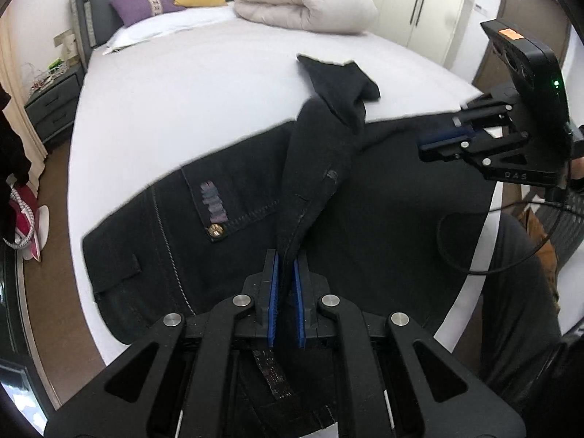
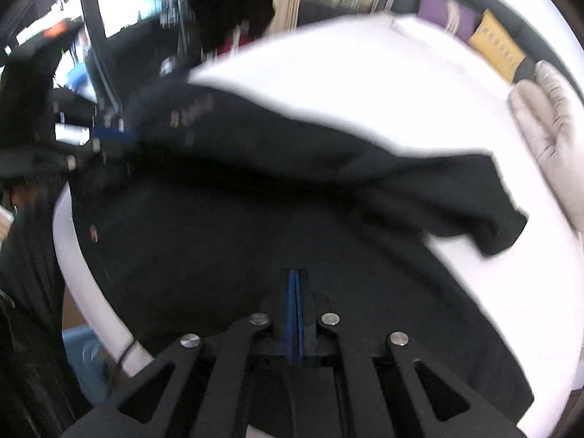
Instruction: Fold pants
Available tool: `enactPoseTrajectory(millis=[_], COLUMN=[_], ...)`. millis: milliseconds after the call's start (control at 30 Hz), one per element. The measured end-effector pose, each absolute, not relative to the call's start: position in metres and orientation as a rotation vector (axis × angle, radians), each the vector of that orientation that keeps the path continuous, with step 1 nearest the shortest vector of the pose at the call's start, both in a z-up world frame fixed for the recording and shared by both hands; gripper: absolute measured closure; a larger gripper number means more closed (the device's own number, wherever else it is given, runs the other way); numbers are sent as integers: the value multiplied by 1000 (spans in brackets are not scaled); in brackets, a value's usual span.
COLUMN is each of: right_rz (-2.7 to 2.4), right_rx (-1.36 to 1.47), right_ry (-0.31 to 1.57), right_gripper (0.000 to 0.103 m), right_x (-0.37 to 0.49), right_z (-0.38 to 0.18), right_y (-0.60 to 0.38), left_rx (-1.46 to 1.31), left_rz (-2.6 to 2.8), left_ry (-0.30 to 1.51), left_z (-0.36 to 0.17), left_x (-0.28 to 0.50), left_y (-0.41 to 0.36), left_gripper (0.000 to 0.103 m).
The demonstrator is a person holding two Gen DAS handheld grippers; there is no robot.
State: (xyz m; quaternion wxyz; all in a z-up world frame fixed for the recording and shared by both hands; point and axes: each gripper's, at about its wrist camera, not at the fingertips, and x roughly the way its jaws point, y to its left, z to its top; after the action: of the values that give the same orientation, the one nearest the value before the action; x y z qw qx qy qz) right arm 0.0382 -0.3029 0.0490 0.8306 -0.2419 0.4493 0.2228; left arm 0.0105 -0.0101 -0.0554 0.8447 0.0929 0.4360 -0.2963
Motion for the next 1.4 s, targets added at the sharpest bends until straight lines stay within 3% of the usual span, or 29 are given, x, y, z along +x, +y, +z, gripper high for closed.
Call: enactPoseTrajectory(millis=[33,67,100,200,267,500,567,833,1400], right_rz=[461,438,428,448,472,552,539,493,424], right_rx=[-562,-632,-718,-916,-1021,-1263,-1268,-1199,-1269], right_ry=[906,845,773,691,672,710,756,807,893], right_gripper=[49,27,26,32,48,70,100,101,101], right_x=[42,45,51,47,54,98,89,79,-67], right_z=[55,57,61,53,46,2,-8,7,-17], right_y=[-303,-297,-291,-272,-262,-239,-235,-248,-259], left_rx=[196,198,198,186,175,140,136,157,358], left_rz=[-621,-619,-618,-619,-620,-622,-622,-654,-801], left_ry=[910,899,893,887,887,895,899,899,959], left_z=[-51,-47,-44,-41,-42,-39,-38,-41,-73], left_x=[10,8,8,9,7,14,22,26,-35], left_y=[-11,-13,-11,-12,-7,16,20,16,-19], left_gripper=[96,96,96,96,96,96,96,96,96])
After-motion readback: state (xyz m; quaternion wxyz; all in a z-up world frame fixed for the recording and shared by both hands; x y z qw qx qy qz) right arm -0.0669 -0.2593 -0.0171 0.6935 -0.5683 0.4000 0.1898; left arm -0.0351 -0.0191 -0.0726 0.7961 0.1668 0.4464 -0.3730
